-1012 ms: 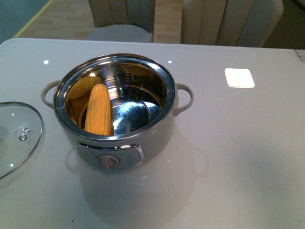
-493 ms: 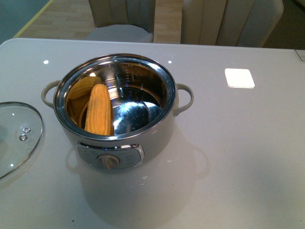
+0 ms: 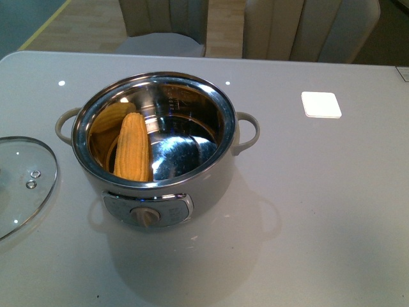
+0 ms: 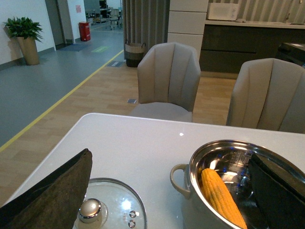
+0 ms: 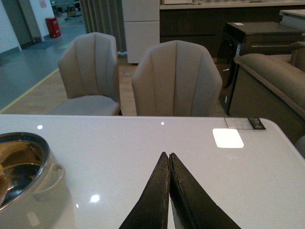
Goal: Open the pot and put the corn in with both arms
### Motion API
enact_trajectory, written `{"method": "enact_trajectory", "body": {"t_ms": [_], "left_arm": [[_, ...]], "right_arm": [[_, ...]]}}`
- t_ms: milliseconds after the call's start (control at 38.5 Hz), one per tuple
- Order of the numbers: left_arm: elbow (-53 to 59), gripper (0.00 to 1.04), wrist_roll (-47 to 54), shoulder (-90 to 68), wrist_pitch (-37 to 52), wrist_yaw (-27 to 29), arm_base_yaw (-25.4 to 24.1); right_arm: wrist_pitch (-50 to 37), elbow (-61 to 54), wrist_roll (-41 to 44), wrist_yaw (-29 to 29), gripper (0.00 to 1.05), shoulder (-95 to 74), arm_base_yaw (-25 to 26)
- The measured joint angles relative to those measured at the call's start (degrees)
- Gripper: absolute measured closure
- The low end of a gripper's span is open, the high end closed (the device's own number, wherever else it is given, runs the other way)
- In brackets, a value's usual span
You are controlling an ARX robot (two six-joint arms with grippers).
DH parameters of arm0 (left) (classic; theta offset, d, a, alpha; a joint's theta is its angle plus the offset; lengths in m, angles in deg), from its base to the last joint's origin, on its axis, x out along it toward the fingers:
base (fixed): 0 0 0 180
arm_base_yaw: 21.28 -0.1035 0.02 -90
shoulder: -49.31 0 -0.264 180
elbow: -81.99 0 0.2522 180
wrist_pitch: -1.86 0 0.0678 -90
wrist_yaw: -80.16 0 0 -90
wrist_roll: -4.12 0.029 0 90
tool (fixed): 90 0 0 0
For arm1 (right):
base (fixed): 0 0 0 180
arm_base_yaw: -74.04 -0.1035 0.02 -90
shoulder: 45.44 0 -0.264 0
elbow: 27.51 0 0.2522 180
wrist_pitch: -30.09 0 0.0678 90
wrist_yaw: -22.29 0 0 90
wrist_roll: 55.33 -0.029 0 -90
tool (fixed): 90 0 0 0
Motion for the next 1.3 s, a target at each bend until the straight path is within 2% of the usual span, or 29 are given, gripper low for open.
{"method": "enact_trajectory", "body": {"t_ms": [182,311,649,701,805,883,1142,1298], "left_arm": [[0.0,0.07,0.0,0.0,0.0,0.0,0.0],[0.0,0.07,0.0,0.0,0.0,0.02,0.0],[0.0,0.07,0.0,0.0,0.0,0.0,0.0],[0.0,0.07,0.0,0.0,0.0,0.0,0.0],[0.0,0.07,0.0,0.0,0.0,0.0,0.0],[0.0,0.07,0.0,0.0,0.0,0.02,0.0],[0.0,0.07,0.0,0.0,0.0,0.0,0.0],[0.0,0.07,0.0,0.0,0.0,0.0,0.0]], "right_arm": [[3.48,0.0,0.0,0.0,1.03,3.45,0.0],[12.9,0.02,0.02,-0.04,1.03,11.3,0.0],[13.68,0.02,0.02,-0.04,1.03,13.42,0.0],[13.7,0.02,0.11,-0.04,0.97,13.42,0.0],[13.7,0.02,0.11,-0.04,0.74,13.44,0.0],[13.7,0.02,0.11,-0.04,0.64,13.44,0.0],[13.7,0.02,0.09,-0.04,0.09,13.44,0.0],[13.73,0.02,0.11,-0.04,0.09,13.44,0.0]]}}
